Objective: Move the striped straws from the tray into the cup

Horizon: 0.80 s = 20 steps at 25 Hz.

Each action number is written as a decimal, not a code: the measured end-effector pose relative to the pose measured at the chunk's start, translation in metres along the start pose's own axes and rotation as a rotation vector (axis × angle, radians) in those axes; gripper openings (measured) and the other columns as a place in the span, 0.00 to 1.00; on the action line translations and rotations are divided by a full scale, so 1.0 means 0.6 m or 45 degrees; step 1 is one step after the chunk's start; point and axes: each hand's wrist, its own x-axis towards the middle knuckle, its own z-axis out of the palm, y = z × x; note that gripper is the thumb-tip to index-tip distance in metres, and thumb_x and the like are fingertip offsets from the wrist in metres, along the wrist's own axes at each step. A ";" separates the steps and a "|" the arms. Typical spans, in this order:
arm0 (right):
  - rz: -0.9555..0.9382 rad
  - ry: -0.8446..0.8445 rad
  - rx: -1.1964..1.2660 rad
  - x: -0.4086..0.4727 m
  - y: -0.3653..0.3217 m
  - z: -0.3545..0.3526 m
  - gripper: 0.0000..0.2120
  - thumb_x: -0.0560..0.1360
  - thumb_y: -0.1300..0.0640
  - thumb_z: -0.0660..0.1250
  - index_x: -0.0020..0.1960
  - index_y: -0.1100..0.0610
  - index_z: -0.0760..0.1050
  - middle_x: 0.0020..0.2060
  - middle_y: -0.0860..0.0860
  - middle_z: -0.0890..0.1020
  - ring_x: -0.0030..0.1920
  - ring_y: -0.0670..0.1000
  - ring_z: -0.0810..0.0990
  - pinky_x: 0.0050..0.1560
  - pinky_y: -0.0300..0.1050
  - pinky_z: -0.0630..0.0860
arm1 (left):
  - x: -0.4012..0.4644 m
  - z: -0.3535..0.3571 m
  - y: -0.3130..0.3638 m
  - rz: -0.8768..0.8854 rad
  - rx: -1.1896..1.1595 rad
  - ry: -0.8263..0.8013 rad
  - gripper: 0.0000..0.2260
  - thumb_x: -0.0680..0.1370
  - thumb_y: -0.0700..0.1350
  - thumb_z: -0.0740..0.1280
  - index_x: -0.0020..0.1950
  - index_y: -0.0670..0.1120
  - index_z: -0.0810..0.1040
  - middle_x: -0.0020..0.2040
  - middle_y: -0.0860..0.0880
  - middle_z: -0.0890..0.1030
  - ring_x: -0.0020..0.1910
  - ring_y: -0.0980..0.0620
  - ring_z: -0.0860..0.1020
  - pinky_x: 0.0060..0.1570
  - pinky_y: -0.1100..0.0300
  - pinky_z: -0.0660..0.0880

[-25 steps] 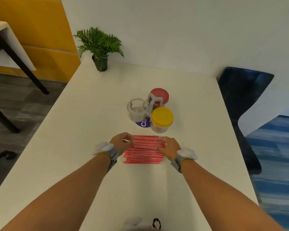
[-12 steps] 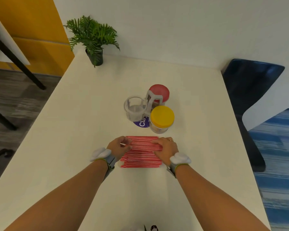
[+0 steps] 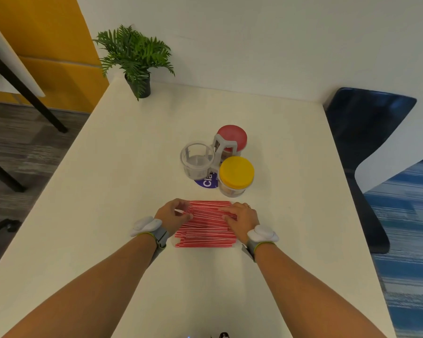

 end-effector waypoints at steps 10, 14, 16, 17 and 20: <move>-0.046 0.022 0.456 -0.003 -0.061 -0.018 0.11 0.74 0.59 0.64 0.55 0.53 0.79 0.50 0.52 0.82 0.49 0.47 0.76 0.52 0.36 0.69 | -0.005 -0.007 0.055 -0.027 -0.473 0.013 0.08 0.72 0.40 0.70 0.49 0.43 0.76 0.36 0.47 0.79 0.25 0.60 0.80 0.26 0.73 0.75; -0.006 0.003 0.575 -0.003 -0.074 -0.015 0.11 0.74 0.58 0.65 0.56 0.54 0.78 0.46 0.47 0.79 0.46 0.46 0.77 0.42 0.24 0.68 | -0.005 -0.020 0.071 0.004 -0.633 0.040 0.06 0.72 0.35 0.68 0.37 0.44 0.75 0.34 0.44 0.78 0.25 0.57 0.80 0.27 0.70 0.78; 0.001 -0.002 0.602 -0.001 -0.077 -0.015 0.12 0.74 0.58 0.65 0.57 0.54 0.78 0.46 0.48 0.78 0.45 0.45 0.77 0.42 0.24 0.68 | -0.001 -0.028 0.076 0.046 -0.577 0.018 0.07 0.72 0.35 0.68 0.36 0.44 0.75 0.33 0.44 0.78 0.28 0.55 0.80 0.29 0.70 0.78; 0.001 -0.009 0.610 -0.001 -0.078 -0.015 0.12 0.74 0.58 0.66 0.57 0.54 0.77 0.46 0.48 0.78 0.44 0.44 0.77 0.41 0.24 0.68 | 0.000 -0.034 0.077 0.063 -0.546 -0.001 0.08 0.72 0.35 0.68 0.36 0.44 0.75 0.33 0.45 0.78 0.28 0.55 0.80 0.29 0.70 0.79; 0.027 -0.016 0.588 0.002 -0.070 -0.017 0.15 0.72 0.57 0.68 0.59 0.52 0.76 0.46 0.48 0.79 0.46 0.45 0.77 0.45 0.27 0.70 | 0.015 -0.063 0.086 0.105 -0.507 0.007 0.09 0.73 0.32 0.66 0.36 0.43 0.74 0.26 0.49 0.80 0.24 0.58 0.80 0.27 0.71 0.77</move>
